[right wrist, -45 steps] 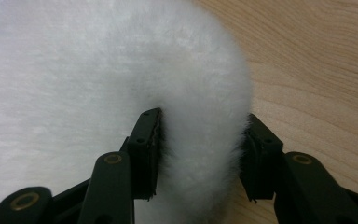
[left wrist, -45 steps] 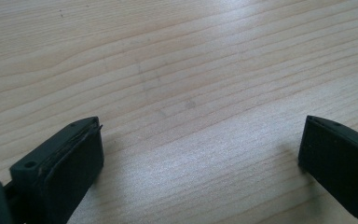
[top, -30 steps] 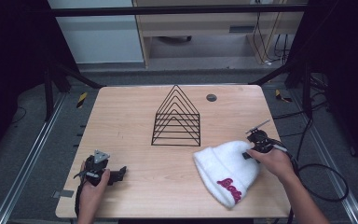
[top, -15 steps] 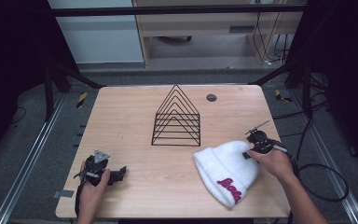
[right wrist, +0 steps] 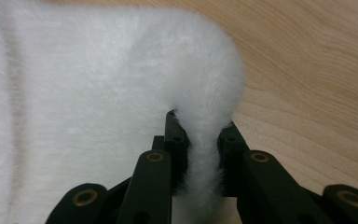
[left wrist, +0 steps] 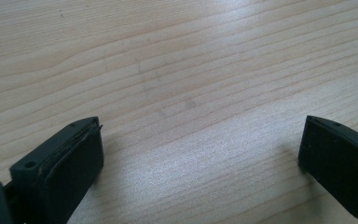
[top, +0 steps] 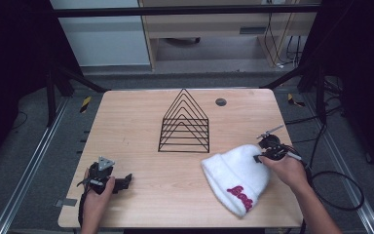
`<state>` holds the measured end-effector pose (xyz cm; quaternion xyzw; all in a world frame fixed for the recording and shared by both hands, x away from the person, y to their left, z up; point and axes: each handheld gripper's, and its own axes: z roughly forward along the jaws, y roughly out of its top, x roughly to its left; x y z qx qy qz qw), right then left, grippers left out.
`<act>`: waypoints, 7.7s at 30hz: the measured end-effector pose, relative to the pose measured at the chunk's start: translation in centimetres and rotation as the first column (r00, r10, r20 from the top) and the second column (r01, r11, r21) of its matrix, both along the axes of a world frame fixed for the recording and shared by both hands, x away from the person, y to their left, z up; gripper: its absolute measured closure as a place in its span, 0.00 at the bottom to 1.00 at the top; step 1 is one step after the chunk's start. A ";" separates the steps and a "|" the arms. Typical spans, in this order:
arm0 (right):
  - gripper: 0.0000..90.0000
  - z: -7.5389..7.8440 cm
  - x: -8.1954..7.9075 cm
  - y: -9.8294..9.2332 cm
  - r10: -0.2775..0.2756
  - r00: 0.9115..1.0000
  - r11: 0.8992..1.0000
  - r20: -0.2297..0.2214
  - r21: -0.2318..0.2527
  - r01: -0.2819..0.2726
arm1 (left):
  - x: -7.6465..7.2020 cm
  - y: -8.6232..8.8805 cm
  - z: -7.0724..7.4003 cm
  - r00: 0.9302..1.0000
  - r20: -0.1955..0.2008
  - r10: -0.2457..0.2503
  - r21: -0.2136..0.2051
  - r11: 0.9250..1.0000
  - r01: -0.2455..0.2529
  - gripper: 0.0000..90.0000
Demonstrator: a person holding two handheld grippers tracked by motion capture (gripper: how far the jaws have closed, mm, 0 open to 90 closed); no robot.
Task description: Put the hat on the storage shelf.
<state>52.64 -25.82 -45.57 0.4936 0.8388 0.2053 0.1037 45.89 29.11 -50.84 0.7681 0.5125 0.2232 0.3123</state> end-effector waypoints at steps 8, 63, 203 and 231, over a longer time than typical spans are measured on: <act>0.88 1.6 -0.6 0.6 0.030 0.997 0.999 0.065 -0.032 -0.028 | 0.0 0.0 0.0 1.000 0.000 0.000 0.000 1.000 0.000 0.00; 0.89 23.2 -1.7 8.4 0.265 0.829 0.964 0.492 -0.147 -0.221 | 0.0 0.0 0.0 1.000 0.003 0.003 -0.003 1.000 -0.003 0.00; 0.87 20.8 6.7 21.4 0.510 0.732 0.839 0.452 -0.074 -0.539 | 0.0 0.0 0.0 1.000 0.001 0.001 -0.001 1.000 -0.001 0.00; 0.87 15.6 6.8 21.9 0.532 0.762 0.834 0.368 -0.075 -0.546 | 0.0 0.0 0.0 1.000 0.002 0.004 -0.004 1.000 -0.004 0.00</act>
